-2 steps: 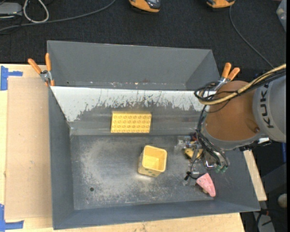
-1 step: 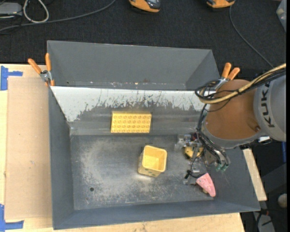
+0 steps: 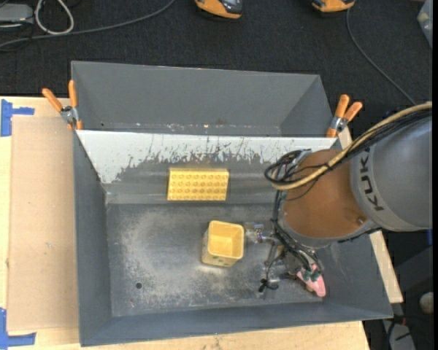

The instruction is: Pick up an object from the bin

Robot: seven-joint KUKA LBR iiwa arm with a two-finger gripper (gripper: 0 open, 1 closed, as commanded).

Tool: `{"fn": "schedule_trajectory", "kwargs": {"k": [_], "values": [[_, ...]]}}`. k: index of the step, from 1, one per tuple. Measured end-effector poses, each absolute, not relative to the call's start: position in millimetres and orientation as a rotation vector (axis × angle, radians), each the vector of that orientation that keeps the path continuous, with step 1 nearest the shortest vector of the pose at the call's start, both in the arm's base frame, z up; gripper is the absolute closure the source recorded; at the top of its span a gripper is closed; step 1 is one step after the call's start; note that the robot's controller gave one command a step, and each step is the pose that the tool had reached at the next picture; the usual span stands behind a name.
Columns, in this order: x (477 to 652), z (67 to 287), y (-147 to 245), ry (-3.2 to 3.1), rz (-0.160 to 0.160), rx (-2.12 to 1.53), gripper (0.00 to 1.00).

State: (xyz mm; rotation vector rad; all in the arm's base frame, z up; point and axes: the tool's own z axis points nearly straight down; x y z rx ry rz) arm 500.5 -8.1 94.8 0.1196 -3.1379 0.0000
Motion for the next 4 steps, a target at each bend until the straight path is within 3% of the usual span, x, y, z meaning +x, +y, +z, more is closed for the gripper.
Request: {"fn": "schedule_trajectory", "kwargs": {"k": [1, 2, 3, 4], "values": [[498.8, 75, 18, -3.123, 0.0, 0.279, 0.0], [495.6, 79, 19, -3.12, -0.006, 0.312, 0.0], [504.2, 135, 34, -3.069, -0.004, 0.643, 0.0], [504.4, 112, 59, -3.05, -0.003, 0.746, 0.0]]}}
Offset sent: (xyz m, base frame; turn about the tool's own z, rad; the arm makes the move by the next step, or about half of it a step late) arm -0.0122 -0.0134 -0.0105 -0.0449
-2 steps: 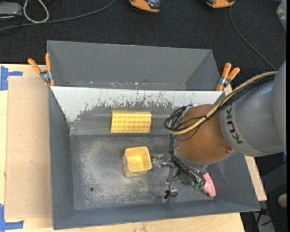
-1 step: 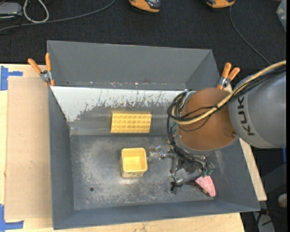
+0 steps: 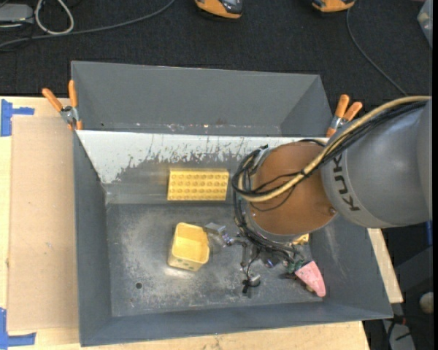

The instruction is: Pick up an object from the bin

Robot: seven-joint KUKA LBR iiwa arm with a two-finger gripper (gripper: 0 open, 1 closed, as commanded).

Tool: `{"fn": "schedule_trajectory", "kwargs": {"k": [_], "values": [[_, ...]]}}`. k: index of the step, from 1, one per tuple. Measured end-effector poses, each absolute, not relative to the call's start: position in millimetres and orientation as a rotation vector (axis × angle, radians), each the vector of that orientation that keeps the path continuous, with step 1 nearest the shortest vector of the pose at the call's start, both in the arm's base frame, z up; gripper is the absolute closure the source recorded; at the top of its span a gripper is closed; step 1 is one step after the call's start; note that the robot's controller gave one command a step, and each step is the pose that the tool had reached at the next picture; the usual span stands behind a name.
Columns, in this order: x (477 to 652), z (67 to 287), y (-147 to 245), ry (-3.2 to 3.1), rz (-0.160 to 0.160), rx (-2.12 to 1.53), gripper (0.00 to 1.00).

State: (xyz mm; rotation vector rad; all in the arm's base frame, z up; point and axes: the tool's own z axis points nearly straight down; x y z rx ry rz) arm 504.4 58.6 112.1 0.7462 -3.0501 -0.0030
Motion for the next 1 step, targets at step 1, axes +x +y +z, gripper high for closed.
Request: {"fn": "schedule_trajectory", "kwargs": {"k": [1], "values": [[504.9, 99.4, 78.3, -3.126, -0.004, 0.327, 0.0]]}}
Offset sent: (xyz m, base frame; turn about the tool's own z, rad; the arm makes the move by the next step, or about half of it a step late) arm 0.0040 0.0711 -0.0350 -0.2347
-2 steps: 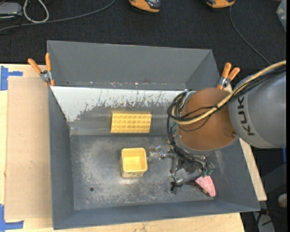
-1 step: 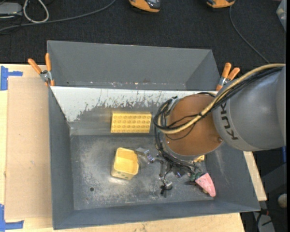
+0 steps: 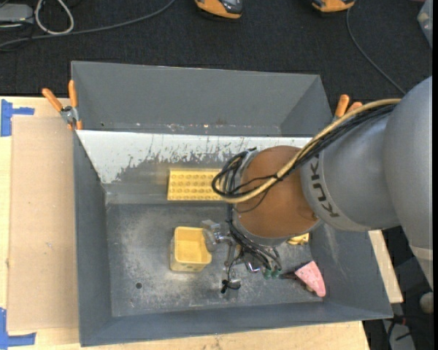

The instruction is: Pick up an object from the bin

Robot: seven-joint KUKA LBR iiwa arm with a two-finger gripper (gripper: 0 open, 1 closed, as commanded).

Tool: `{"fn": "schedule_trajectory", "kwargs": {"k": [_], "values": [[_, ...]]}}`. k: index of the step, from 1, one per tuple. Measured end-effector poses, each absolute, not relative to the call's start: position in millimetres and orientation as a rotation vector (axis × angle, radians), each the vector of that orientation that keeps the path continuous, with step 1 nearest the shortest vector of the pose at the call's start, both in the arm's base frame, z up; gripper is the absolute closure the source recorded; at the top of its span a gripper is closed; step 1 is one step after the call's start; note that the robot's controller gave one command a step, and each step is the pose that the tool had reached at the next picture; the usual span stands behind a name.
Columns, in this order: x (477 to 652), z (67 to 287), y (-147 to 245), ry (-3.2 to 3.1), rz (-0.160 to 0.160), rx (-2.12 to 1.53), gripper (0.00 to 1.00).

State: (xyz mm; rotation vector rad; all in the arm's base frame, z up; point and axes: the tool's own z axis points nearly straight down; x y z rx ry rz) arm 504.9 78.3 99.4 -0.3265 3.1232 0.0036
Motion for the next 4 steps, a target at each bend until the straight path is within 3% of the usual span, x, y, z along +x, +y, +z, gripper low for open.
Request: {"fn": "schedule_trajectory", "kwargs": {"k": [1, 2, 3, 4], "values": [[513.4, 95, 100, 3.035, -0.007, -0.727, 0.0], [531.8, 90, 106, 2.982, -0.01, -0.854, 0.0], [531.7, 70, 108, 3.078, 0.0, -0.588, 0.0], [525.1, 69, 128, 3.092, 0.001, -0.46, 0.0]]}}
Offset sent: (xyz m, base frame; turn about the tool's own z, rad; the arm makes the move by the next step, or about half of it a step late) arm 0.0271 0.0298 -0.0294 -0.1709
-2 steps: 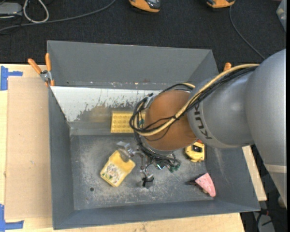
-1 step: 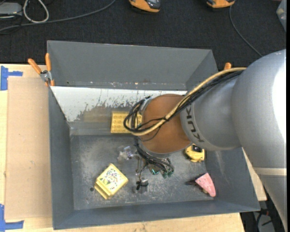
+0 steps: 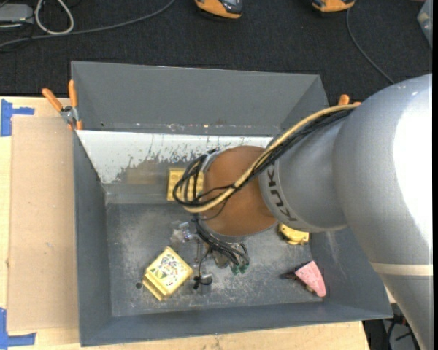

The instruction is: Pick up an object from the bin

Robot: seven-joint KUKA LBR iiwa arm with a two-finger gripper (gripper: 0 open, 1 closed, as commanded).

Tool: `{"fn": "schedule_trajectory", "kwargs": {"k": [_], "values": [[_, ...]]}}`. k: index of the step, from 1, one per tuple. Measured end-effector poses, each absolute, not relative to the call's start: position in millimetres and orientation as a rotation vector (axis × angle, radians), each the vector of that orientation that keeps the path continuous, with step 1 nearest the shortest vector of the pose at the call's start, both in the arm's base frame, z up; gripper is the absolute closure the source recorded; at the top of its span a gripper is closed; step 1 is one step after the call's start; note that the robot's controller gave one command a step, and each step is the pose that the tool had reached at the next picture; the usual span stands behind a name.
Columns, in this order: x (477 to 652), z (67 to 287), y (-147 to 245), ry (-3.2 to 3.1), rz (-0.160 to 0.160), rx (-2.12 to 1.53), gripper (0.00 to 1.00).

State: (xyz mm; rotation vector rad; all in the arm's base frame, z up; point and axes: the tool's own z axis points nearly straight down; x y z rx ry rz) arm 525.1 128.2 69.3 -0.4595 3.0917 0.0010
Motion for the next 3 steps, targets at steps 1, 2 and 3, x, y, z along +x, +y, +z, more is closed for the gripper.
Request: {"fn": "schedule_trajectory", "kwargs": {"k": [1, 2, 3], "values": [[525.3, 70, 200, 3.059, -0.002, -0.656, 0.0], [523.0, 71, 218, 3.049, 0.003, -0.693, 0.0], [530.9, 88, 213, 3.092, 0.002, -0.48, 0.0]]}}
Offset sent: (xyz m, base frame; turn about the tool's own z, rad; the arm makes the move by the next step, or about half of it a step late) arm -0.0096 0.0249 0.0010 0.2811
